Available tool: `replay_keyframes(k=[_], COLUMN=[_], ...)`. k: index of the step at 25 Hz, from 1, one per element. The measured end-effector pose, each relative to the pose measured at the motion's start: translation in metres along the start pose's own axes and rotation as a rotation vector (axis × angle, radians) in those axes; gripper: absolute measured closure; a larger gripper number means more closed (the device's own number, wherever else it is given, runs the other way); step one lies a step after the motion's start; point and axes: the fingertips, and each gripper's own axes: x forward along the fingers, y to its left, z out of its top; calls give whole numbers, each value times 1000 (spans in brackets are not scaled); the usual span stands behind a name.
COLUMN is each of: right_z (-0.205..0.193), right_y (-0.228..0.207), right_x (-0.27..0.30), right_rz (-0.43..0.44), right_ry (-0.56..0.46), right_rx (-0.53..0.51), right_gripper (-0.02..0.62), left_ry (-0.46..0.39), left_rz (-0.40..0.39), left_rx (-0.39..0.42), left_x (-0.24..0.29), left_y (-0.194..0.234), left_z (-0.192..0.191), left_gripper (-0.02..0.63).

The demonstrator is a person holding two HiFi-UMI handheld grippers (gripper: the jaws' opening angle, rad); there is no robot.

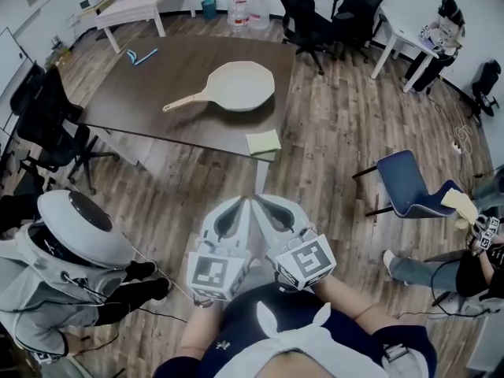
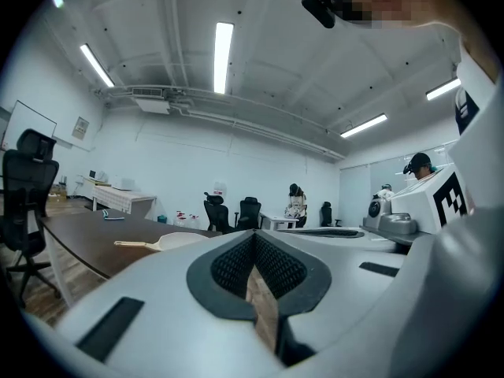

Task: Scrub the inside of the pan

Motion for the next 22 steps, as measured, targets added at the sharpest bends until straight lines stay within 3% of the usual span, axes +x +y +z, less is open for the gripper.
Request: replay_keyframes(k=[7,14,22], right_z=[-24,-49,-72], right_y=[-12,-62,-116], right_x=[29,79,145], right_rz=[-11,22,63], right_ry=[63,156,231], right_rx=[-29,-27,-71], right_gripper=[595,594,591], left_ry=[23,68,139], left_rz=[-36,5,-59], left_rx=[-5,-35,-11], left_x=[14,61,128], left_y=[26,80,132], left_z=[-17,-20,-37], left_gripper=[603,601,601])
